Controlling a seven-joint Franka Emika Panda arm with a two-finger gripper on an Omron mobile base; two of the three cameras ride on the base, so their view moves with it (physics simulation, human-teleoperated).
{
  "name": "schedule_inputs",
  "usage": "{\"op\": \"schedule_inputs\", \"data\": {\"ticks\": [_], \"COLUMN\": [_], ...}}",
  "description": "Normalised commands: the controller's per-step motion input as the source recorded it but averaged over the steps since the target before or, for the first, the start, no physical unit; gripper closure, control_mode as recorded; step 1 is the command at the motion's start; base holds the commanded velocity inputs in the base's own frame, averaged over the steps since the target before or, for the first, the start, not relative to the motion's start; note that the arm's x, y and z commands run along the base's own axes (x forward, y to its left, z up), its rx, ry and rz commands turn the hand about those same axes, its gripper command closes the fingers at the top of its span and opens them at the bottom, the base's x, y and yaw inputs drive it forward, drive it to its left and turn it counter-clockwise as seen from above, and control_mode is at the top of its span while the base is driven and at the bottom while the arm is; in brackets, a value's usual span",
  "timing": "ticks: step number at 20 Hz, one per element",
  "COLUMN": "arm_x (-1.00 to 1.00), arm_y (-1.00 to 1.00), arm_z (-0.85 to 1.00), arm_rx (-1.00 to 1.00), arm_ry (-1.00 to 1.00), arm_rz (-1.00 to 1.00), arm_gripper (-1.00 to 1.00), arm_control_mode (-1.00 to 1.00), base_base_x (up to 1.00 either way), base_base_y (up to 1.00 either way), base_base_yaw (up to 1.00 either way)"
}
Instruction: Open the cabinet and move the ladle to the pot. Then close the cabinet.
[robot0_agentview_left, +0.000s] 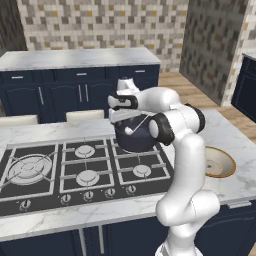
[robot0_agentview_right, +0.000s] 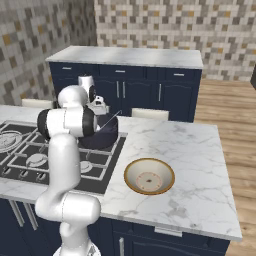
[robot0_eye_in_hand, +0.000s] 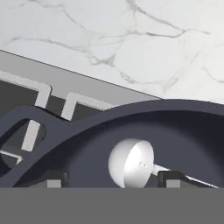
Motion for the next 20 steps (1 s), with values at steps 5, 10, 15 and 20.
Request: {"op": "schedule_inputs", "data": {"ticks": [5, 10, 15, 20], "arm_x": [-0.37, -0.73, -0.98, -1.00], "arm_y": [0.00, -0.19, -0.50, -0.39], "arm_z": [0.30, 0.97, 1.00, 1.00], "arm_rx": [0.00, 0.00, 0.03, 0.07], "arm_ry": [-0.12, -0.25, -0.17, -0.06], "arm_rz": [0.00, 0.00, -0.04, -0.07], "arm_gripper": [-1.00, -1.00, -1.00, -1.00], "arm_control_mode": [-1.00, -1.00, -1.00, -1.00], "base_base_x": [0.00, 0.00, 0.00, 0.00], "base_base_y": [0.00, 0.00, 0.00, 0.00], "base_base_yaw": [0.00, 0.00, 0.00, 0.00]}}
